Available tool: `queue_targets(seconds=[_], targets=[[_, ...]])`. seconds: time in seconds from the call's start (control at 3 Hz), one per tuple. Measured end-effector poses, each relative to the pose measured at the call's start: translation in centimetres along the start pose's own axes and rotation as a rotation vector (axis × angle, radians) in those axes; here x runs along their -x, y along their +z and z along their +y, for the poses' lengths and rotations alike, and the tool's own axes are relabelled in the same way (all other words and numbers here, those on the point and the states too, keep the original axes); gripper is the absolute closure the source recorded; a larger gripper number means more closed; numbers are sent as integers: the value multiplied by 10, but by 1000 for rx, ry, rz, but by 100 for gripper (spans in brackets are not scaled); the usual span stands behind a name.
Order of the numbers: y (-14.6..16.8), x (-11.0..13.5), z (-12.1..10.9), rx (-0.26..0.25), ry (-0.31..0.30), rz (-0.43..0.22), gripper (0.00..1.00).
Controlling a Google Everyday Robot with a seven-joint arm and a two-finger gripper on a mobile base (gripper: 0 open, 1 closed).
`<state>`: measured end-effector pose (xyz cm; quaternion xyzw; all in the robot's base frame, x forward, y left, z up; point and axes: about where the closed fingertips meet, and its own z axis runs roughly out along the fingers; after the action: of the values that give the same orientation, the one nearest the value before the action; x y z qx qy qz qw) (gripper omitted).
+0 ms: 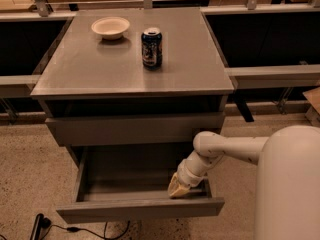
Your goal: Open middle drawer
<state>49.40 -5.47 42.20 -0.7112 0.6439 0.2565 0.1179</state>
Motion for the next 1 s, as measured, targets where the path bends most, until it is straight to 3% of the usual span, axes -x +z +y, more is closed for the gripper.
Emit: queue_targets(seconds=[0.33, 1.0], targets=[[-6, 3, 28, 70, -26, -30, 100], [-11, 7, 78, 148, -40, -80, 100]])
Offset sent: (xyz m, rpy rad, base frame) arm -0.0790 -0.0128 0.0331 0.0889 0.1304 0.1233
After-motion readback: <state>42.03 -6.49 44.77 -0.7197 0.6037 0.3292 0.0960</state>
